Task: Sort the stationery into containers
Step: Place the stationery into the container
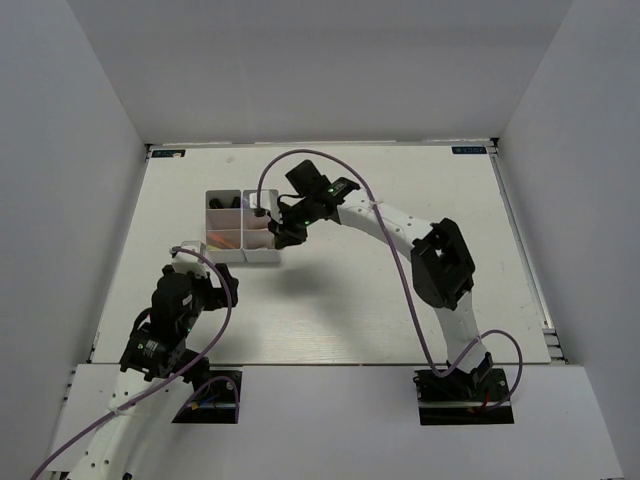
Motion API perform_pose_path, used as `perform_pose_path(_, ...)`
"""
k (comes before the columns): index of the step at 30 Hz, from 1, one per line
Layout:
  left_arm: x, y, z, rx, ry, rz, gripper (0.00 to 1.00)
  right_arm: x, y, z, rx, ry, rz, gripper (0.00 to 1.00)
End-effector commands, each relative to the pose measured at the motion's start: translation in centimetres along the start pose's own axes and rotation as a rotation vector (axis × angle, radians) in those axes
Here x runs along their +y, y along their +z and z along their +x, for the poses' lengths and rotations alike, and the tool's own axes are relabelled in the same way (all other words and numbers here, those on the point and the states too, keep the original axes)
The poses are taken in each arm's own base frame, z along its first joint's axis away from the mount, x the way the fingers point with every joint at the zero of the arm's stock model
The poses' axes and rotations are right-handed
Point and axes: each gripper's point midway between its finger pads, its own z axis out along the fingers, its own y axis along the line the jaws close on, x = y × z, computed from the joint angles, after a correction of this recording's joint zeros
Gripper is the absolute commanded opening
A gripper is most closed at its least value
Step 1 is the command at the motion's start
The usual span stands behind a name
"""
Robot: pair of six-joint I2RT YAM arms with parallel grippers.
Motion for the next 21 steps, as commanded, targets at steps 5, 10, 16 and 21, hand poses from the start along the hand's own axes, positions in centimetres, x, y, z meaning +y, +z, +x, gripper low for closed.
perform_pose_path(5, 0.6, 0.1, -0.4, -0.011, 0.009, -0.036, 1.0, -5.4, 1.5, -4.6, -0.12, -0.113, 0.164, 0.0)
perform_pose_path(10, 0.7, 0.1, -0.5, -0.015, 0.009, -0.039, 1.0, -5.9, 3.0, -3.9, -0.095, -0.113, 0.188, 0.0)
perform_pose_path(16, 0.5, 0.0, -0.6, -0.019, 0.007, -0.029, 1.0, -5.5, 4.6, -2.6, -0.059, -0.119, 0.172, 0.0)
perform_pose_path(21, 0.6, 0.0, -0.6, -0.023, 0.007, -0.034, 1.0, -5.4, 5.1, -1.9, -0.032, -0.121, 0.183, 0.27)
